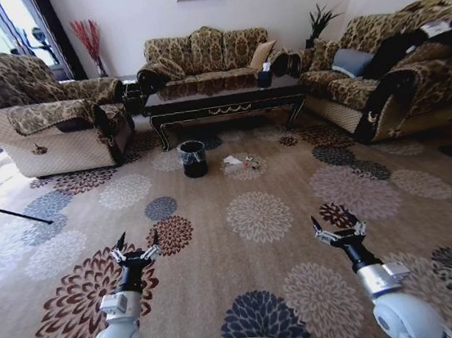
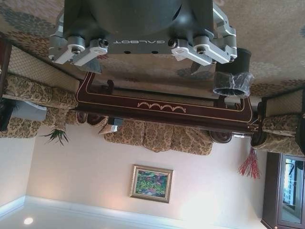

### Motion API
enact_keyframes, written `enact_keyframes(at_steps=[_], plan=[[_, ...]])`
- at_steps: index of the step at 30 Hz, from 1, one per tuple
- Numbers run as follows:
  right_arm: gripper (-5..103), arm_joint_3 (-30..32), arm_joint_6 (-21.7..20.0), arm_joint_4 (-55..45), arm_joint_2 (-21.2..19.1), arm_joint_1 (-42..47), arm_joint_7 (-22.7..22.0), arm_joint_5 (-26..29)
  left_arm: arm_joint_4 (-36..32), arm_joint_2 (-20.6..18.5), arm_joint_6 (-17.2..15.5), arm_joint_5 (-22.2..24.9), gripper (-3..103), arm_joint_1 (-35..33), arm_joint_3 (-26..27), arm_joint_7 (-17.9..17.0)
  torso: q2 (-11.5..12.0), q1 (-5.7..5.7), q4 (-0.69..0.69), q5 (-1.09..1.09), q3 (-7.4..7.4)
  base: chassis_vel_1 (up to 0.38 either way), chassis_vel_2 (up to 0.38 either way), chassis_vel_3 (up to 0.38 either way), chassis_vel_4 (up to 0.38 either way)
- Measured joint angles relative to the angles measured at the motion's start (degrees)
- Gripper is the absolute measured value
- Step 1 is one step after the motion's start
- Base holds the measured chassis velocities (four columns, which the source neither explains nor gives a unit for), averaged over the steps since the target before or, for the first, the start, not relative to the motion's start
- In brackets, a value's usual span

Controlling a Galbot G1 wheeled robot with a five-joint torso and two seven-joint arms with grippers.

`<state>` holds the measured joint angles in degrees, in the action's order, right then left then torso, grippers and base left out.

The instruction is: Move to the front of the table and pick up the trash from the floor, then place it into the trash bin.

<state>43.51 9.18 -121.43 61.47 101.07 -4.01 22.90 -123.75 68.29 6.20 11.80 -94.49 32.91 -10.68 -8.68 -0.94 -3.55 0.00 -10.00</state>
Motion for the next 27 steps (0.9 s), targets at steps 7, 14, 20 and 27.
enact_keyframes(at_steps=[7, 14, 20, 27], plan=[[100, -0.16, -0.01, 0.14, 0.06, -0.15, -0.02, 0.05, 0.35, 0.10, -0.33, -0.25, 100, 0.04, -0.33, -0.15, 1.72, 0.38, 0.00, 0.00, 1.34, 0.000, 0.000, 0.000, 0.000], [100, -0.26, 0.05, 0.42, 0.38, -0.05, -0.17, 0.01, 0.96, 0.79, -0.74, -0.32, 100, -0.37, -0.33, -0.10, 3.13, 0.61, 0.00, 0.00, 2.52, 0.000, 0.000, 0.000, 0.000], [100, -0.18, 0.19, 0.48, 0.15, -0.29, -0.76, 0.25, 0.99, 0.95, -1.23, -0.32, 100, -0.48, -0.65, -0.26, 4.46, 0.77, 0.00, 0.00, 3.69, 0.000, 0.000, 0.000, 0.000], [100, -0.62, 0.78, 0.68, 0.82, -0.26, -0.49, 0.17, 0.72, 0.77, -1.90, -0.18, 100, -0.35, -0.72, -0.77, 6.13, 0.92, 0.00, 0.00, 5.15, 0.000, 0.000, 0.000, 0.000]])
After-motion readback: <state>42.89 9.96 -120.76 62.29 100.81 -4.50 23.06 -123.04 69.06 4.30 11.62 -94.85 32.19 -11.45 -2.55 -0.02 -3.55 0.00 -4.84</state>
